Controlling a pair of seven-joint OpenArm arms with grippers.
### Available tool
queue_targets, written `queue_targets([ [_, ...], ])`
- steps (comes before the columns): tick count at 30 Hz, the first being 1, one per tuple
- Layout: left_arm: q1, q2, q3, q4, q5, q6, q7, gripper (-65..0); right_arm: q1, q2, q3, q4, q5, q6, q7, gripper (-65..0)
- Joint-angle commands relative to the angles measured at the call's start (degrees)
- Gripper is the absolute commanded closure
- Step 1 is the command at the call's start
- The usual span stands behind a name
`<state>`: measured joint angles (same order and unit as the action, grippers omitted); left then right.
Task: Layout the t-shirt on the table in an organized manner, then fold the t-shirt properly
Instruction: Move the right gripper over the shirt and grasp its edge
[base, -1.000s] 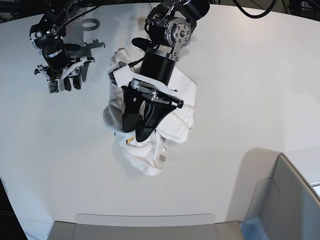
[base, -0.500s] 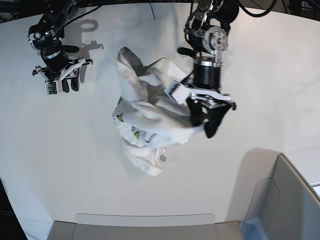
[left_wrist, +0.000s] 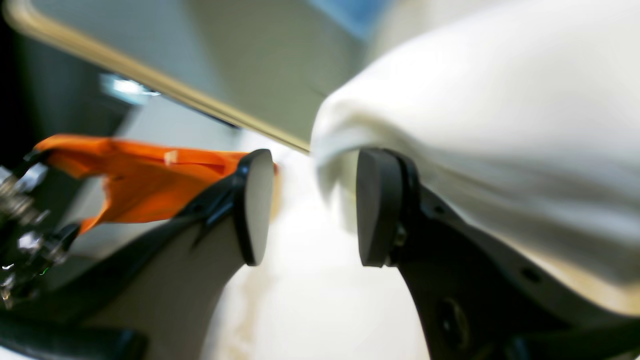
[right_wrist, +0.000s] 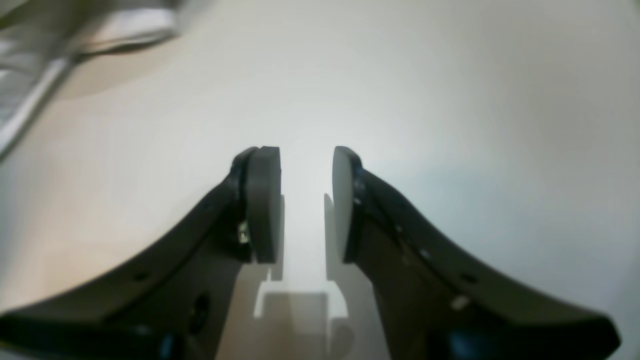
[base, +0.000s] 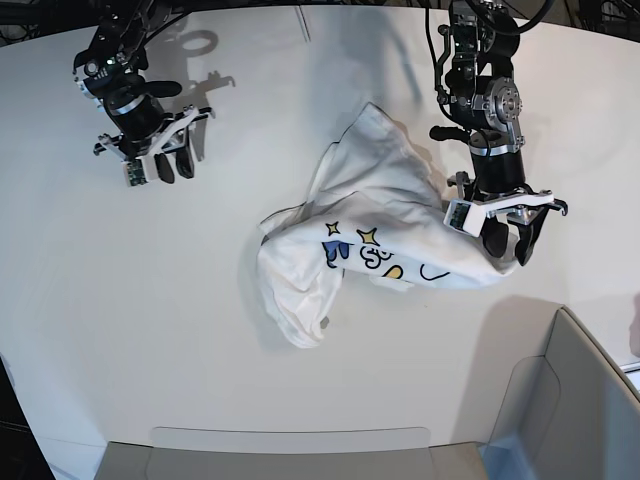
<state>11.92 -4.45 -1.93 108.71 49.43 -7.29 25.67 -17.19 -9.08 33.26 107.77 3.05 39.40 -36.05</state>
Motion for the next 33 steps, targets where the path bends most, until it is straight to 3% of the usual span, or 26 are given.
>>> queue_targets([
  [1, -0.63, 0.45, -1.63, 1.23, 0.81, 2.15, 0.66, -28.1, 0.27, 0.25, -1.3, 1.99, 0.78, 0.6, 1.55, -18.4],
  [5, -0.71, 2.82, -5.85, 1.14, 0.64, 0.74, 2.5, -28.1, 0.53, 0.25, -7.45, 2.87, -3.8, 0.6, 1.55, -18.4],
  [11, 0.16, 3.09, -13.49, 1.32, -10.44, -12.01, 2.5, -28.1, 0.79, 0.16, -16.42, 3.22, -6.26, 0.6, 1.55, -18.4],
  [16, 1.22, 3.09, -22.02, 3.51, -20.29, -17.63, 2.42, -28.1, 0.79, 0.86, -28.29, 2.96, -6.96, 0.6, 1.55, -18.4],
  [20, 1.84, 3.09, -25.98, 3.69, -23.98, -21.77, 2.33, -28.1, 1.85, 1.74, -39.19, 2.78, -10.74, 0.6, 1.28, -18.4],
  [25, 2.1, 3.09, -28.35, 3.6, -24.24, -22.73, 2.33, -28.1, 2.9, 1.13, -42.18, -0.29, -11.88, 0.6, 1.2, -18.4],
  [28, 2.1, 3.09, -28.88, 3.6, -24.24, -22.73, 2.24, -28.1, 2.9, 1.3, -42.44, -2.4, -11.88, -2.25, 1.2, -18.4],
  [33, 2.1, 3.17, -28.53, 3.6, -24.24, -22.73, 2.24, -28.1, 4.49, 1.04, -42.44, -6.53, -11.88, -2.34, 1.28, -18.4],
])
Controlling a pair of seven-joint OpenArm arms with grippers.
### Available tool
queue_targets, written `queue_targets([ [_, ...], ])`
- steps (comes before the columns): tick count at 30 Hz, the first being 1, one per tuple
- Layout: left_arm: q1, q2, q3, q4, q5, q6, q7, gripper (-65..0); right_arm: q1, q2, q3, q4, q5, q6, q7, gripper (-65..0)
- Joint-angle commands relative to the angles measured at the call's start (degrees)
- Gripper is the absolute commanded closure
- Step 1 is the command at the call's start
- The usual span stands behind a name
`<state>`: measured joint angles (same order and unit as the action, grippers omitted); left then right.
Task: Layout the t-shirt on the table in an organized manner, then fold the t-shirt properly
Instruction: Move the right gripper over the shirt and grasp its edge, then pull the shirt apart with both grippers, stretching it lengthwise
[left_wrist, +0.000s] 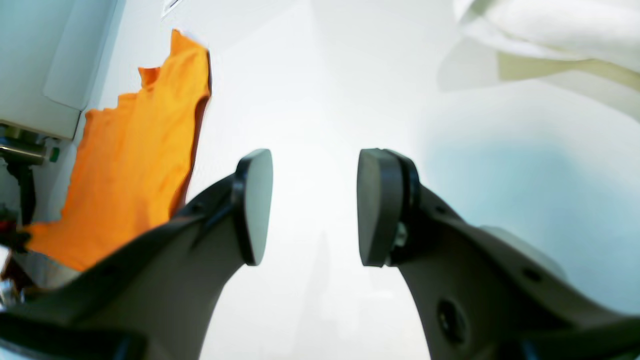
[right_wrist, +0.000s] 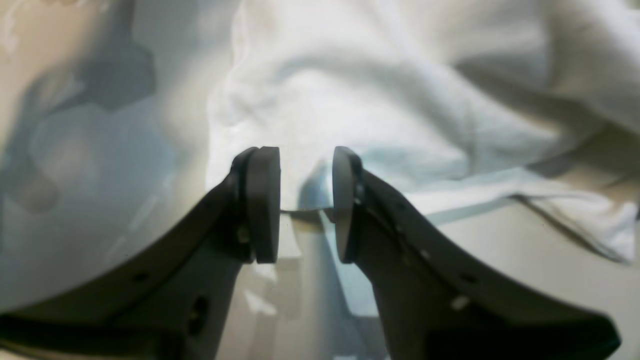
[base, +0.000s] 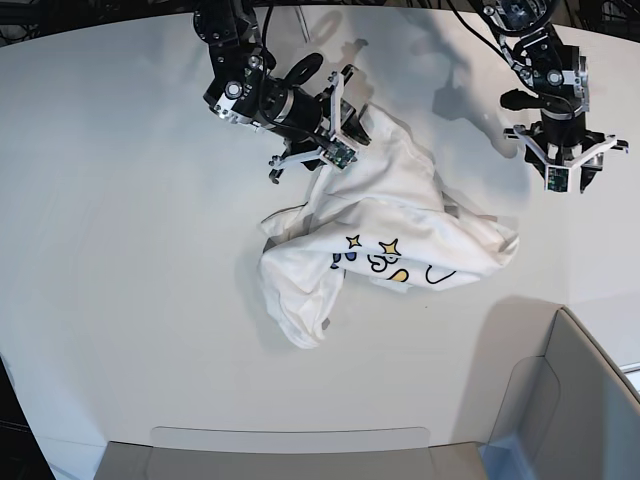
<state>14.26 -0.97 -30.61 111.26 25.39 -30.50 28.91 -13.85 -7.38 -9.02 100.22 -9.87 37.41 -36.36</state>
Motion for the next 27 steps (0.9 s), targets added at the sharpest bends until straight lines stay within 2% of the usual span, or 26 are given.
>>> queue_targets([
  [1, -0.24, 0.14, 0.06, 1.04, -0.2, 0.48, -0.99, -28.1, 2.02, -0.76, -0.17, -0.49, 1.03, -0.53, 1.59, -18.4],
  [3, -0.24, 1.1, -0.03, 1.13, -0.2, 0.48, -1.08, -28.1, 3.69, -0.76, -0.17, -2.95, 1.03, -0.62, 1.59, -18.4],
  [10, -0.24, 1.19, -0.03, 1.04, -0.2, 0.48, -1.08, -28.1, 7.21, -1.55, -1.31, -7.52, 1.03, -0.7, 1.59, -17.7],
  [12, -0.24, 1.19, -0.03, 1.04, -0.2, 0.48, -0.99, -28.1, 7.21, -1.37, -2.9, -7.52, 0.86, -0.79, 1.59, -13.1],
  [15, -0.24, 1.19, -0.03, 1.04, -0.2, 0.48, -0.99, -28.1, 7.38, -1.37, -3.51, -7.26, 0.77, -1.06, 1.59, -0.1],
  [20, -0.15, 1.28, -0.03, 1.13, -0.2, 0.48, -0.55, -28.1, 8.88, -1.37, -3.42, -5.32, 0.68, -6.77, 1.5, 0.0],
  [27, -0.15, 1.28, -0.11, 1.13, -0.11, 0.48, -0.47, -28.1, 10.11, -1.37, -3.25, 5.84, 0.77, -10.11, 1.68, 0.0],
])
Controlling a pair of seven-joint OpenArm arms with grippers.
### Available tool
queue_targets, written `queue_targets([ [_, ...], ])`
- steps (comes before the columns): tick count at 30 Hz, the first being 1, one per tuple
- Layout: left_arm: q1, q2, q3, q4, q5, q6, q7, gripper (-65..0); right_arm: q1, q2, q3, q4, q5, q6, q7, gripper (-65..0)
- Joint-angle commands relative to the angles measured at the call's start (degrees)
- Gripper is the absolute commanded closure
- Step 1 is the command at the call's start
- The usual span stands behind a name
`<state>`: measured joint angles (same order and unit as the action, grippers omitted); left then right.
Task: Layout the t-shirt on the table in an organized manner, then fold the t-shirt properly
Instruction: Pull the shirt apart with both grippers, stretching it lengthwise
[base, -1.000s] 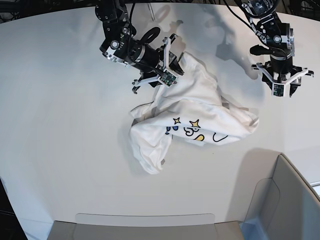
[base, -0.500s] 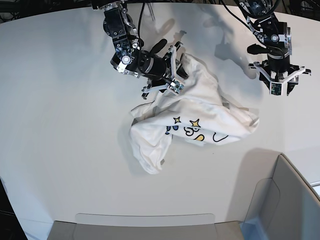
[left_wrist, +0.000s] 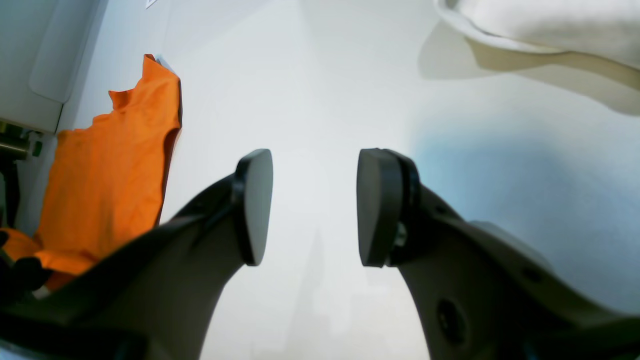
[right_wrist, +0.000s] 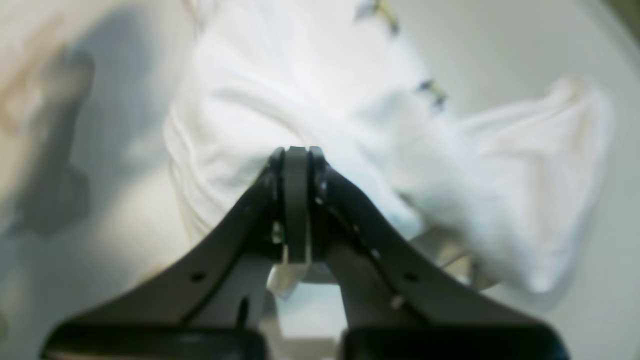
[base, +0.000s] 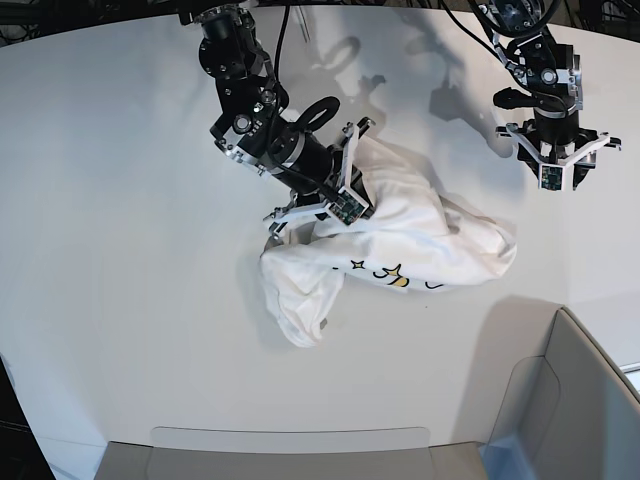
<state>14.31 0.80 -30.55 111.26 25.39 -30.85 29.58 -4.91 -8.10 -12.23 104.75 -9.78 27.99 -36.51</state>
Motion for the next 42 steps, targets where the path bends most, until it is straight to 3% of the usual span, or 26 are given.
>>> queue_targets([
  [1, -0.2, -0.49, -0.18, 1.13, -0.11, 0.83, -1.14, -28.1, 1.43, -0.56, 0.49, 3.25, 0.68, -1.83, 1.83, 0.0],
  [6, 1.21, 1.0, -0.09, 1.13, -0.11, 0.83, -1.76, -28.1, 1.7, -0.47, 2.6, 9.58, 0.59, -2.98, 1.74, 0.0],
  [9, 1.21, 1.53, 0.08, 1.13, -0.11, 0.83, -1.76, -28.1, 2.4, 1.99, 3.48, 9.76, 0.86, -2.89, 2.09, 0.0],
  [12, 1.21, 1.53, 0.0, 1.13, -0.11, 0.83, -1.76, -28.1, 5.21, 0.58, 11.92, 11.78, 4.2, -8.6, 1.74, 0.0],
  [15, 1.21, 1.53, 0.35, 1.13, -0.11, 0.83, -1.85, -28.1, 6.88, 1.11, 16.84, 11.87, 8.33, -8.25, 1.65, 0.0],
  [19, 1.21, 1.88, 0.35, 1.13, -0.11, 0.83, -1.85, -28.1, 10.05, 1.81, 26.78, 11.6, 9.39, -10.89, 1.57, 0.0],
  [23, 1.21, 1.88, 0.44, 1.13, -0.11, 0.83, -1.85, -28.1, 13.57, 2.08, 35.57, 11.51, 12.29, -11.42, -5.03, 0.0],
  [27, 1.21, 1.88, 0.52, 1.13, -0.11, 0.74, -1.85, -28.1, 18.05, 1.99, 48.93, 11.34, 14.66, -13.61, -11.44, 0.0],
  [29, 1.3, 1.88, 2.19, 1.13, -0.11, -0.67, -1.85, -28.1, 18.14, 2.34, 51.83, 10.64, 15.54, -13.61, -15.49, 0.0],
  [33, 4.64, 1.88, 7.73, 1.84, -0.11, -7.7, -2.2, -28.1, 14.97, 4.36, 52.36, 7.47, 15.63, -14.14, -16.28, 0.0],
  [34, 5.52, 1.88, 9.05, 2.45, -0.11, -9.15, -2.9, -28.1, 14.27, 4.8, 52.36, 6.42, 15.54, -14.14, -16.28, 0.0],
  [42, 15.01, 3.38, 19.69, 3.95, 0.06, -9.15, -18.29, -28.3, 11.72, 6.03, 57.64, -0.27, 15.54, -13.88, -16.28, 0.0],
])
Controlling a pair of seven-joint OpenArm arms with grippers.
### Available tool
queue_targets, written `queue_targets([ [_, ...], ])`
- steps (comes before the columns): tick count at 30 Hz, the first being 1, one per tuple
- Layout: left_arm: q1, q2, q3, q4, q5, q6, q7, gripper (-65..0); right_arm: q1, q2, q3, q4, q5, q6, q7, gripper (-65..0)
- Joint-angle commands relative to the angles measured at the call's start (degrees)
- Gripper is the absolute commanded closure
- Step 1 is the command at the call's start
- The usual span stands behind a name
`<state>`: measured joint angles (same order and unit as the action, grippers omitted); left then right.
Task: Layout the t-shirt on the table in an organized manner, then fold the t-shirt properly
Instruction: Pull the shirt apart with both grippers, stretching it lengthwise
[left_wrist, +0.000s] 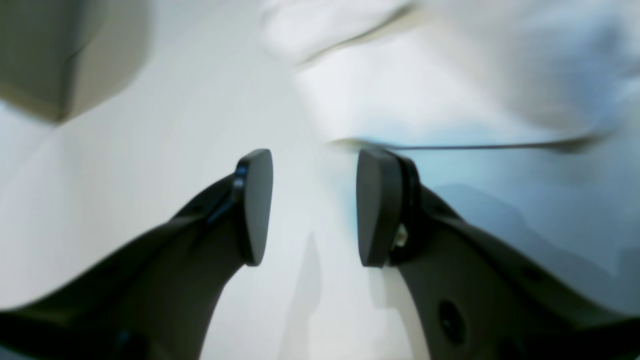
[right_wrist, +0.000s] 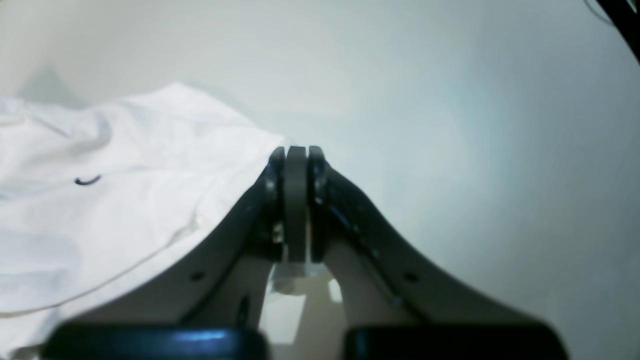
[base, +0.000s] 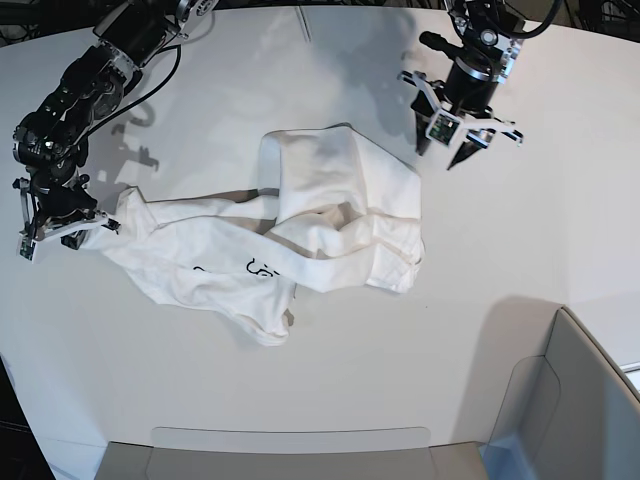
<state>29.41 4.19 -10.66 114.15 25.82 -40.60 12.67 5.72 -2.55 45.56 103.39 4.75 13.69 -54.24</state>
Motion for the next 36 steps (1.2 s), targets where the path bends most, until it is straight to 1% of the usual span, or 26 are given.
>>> queue_targets([
  [1, 0.44, -0.01, 0.68, 1.06, -0.37, 0.6, -1.9, -28.4, 0.57, 0.74, -0.07, 1.0, 1.0, 0.5, 1.45, 0.0],
  [4, 1.05, -0.36, 4.02, 0.97, 0.77, 0.6, -1.81, -29.6, -1.19, 0.74, -0.07, 1.0, 1.18, 0.5, 1.53, 0.0],
  [7, 0.79, 0.52, 7.36, 0.97, 5.25, 0.6, -1.55, -30.4, -2.16, 1.45, -0.15, 1.0, 1.27, 0.5, 1.53, 0.0],
  [10, 0.53, 1.75, 12.02, 0.97, 8.59, 0.6, 1.8, -30.5, -2.86, 1.45, -0.51, 1.0, 1.27, 0.5, 1.53, 0.0],
  [12, -1.58, 1.66, 15.97, 0.89, 10.26, 0.6, 6.45, -30.5, -2.95, 1.27, -0.51, 1.0, 1.27, 0.5, 1.53, 0.0],
  [14, -4.05, 1.48, 18.44, 0.8, 10.35, 0.6, 11.38, -30.5, -2.95, 1.18, -0.51, 1.0, 1.27, 0.5, 1.53, 0.0],
  [17, -8.44, 1.31, 21.25, 0.8, 9.82, 0.6, 20.43, -30.5, -3.56, 1.18, -0.51, 1.0, 1.27, 0.59, 1.53, 0.0],
  [19, -11.52, 1.31, 22.13, 0.71, 9.82, 0.6, 24.83, -30.5, -3.91, 1.18, -0.51, 1.0, 1.27, 0.59, 1.53, 0.0],
  [21, -13.36, 1.22, 23.18, 0.01, 9.82, 0.6, 27.38, -30.5, -4.18, 1.36, -0.51, 1.0, 1.27, 0.59, 1.53, 0.0],
  [25, -14.24, -0.01, 25.29, -0.61, 9.82, 0.6, 29.22, -30.5, -4.27, 1.36, -0.51, 1.0, 1.27, 0.59, 1.53, 0.0],
  [31, -13.36, -0.01, 25.29, -0.17, 9.74, 0.6, 29.4, -30.5, -4.62, 1.45, -0.51, 1.0, 1.27, 0.59, 1.53, 0.0],
  [34, -12.57, 0.17, 25.64, -0.35, 9.74, 0.6, 31.6, -30.5, -4.62, 1.45, -0.51, 1.0, 1.27, 0.59, 1.53, 0.0],
  [36, -12.66, 0.96, 25.64, -0.52, 8.42, 0.6, 32.83, -30.5, -4.53, 1.45, -0.59, 1.0, 1.27, 0.59, 1.53, 0.0],
])
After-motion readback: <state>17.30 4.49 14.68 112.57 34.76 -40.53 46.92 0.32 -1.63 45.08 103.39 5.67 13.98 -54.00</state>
